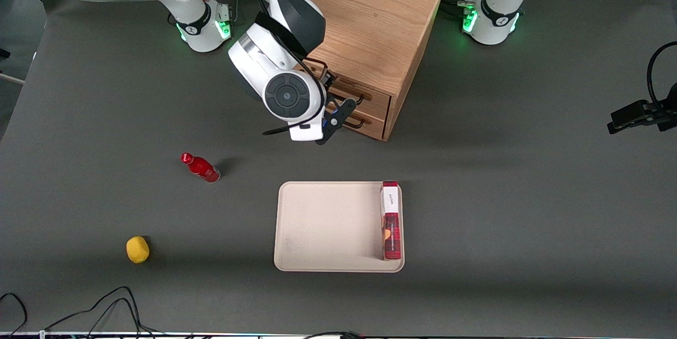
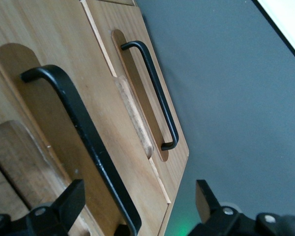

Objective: Open upper drawer
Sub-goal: 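Lower the right gripper and hook the upper drawer's black handle, then pull the upper drawer outward from the cabinet with the right gripper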

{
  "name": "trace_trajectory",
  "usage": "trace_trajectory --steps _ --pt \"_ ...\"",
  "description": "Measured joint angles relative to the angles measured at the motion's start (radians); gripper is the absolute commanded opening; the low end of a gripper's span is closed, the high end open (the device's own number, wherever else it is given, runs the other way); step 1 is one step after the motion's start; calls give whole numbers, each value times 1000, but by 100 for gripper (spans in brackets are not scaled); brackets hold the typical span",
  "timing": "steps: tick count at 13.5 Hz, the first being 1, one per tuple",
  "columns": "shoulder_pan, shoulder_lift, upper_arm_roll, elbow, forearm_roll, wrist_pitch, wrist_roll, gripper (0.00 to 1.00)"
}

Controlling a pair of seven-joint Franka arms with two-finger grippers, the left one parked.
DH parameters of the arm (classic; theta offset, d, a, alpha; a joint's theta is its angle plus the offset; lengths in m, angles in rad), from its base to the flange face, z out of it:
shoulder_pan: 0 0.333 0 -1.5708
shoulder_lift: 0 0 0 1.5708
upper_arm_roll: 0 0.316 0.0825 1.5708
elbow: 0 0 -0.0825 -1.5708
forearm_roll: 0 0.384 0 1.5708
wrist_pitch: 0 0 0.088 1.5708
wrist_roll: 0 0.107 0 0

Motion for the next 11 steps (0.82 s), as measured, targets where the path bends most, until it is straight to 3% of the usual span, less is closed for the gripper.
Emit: trace_trajectory --steps 11 --pt "0 35 2 -2 -7 44 -2 100"
